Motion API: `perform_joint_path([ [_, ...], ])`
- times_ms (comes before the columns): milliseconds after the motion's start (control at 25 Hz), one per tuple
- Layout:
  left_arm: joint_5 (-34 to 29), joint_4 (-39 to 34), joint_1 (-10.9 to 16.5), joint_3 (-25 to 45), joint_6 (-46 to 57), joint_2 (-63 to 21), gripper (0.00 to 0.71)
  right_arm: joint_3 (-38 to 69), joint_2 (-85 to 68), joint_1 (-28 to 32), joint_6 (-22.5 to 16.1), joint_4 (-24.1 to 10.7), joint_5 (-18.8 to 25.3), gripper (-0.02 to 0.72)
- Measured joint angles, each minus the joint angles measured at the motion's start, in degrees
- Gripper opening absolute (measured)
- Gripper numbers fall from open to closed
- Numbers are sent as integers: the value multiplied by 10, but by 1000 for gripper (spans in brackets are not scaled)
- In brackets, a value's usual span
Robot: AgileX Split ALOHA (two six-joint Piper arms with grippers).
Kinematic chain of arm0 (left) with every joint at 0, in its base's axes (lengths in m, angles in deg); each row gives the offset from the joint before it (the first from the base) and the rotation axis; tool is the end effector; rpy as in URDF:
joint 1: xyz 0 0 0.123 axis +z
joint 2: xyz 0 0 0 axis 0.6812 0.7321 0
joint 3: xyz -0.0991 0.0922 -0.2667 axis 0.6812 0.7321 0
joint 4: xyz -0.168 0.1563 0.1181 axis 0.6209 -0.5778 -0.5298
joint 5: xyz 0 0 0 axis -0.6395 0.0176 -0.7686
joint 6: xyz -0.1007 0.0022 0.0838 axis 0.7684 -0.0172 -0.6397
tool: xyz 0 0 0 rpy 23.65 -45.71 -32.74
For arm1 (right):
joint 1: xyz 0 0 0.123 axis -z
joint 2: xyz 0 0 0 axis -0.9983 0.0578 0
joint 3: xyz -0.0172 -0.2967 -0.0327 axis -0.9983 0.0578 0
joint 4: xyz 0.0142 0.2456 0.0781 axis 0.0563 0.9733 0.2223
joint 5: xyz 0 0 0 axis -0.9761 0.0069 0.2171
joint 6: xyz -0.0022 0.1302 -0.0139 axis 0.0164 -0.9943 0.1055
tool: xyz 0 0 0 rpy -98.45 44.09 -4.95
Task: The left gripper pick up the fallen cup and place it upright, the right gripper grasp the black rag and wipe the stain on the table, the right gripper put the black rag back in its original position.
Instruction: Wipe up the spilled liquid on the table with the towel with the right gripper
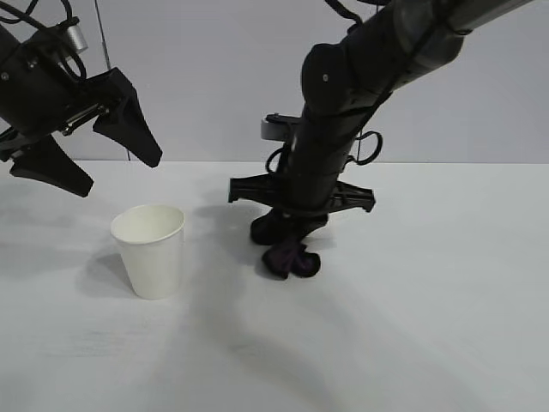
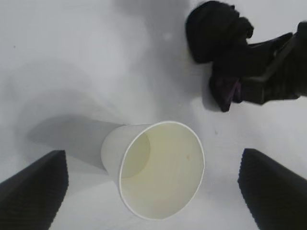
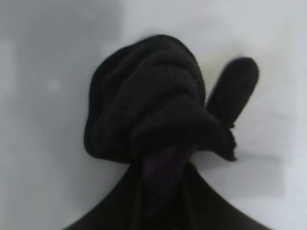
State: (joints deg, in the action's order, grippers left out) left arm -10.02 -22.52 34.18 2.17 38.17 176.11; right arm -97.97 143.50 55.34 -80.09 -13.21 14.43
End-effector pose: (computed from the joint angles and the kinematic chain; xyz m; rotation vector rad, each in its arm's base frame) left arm 0.3827 -0.1216 0.1815 0.2875 2.6743 -0.7265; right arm 0.4269 0.2596 0.0851 -0.2338 2.7518 0.2523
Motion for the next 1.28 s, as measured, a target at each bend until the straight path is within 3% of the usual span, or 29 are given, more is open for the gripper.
perform_joint_path([
  [320, 0, -1, 0, 0, 0, 0, 693, -30, 21, -9, 5, 11, -9, 92],
  [720, 1, -2, 1, 0, 0, 0, 693, -121, 66, 67, 5, 10, 29, 92],
  [960, 6, -2, 0, 0, 0, 0, 693, -127, 64, 125, 11, -18, 74, 92],
  [1280, 6, -2, 0, 0, 0, 0, 693, -115, 37, 133, 67, -17, 173, 91],
])
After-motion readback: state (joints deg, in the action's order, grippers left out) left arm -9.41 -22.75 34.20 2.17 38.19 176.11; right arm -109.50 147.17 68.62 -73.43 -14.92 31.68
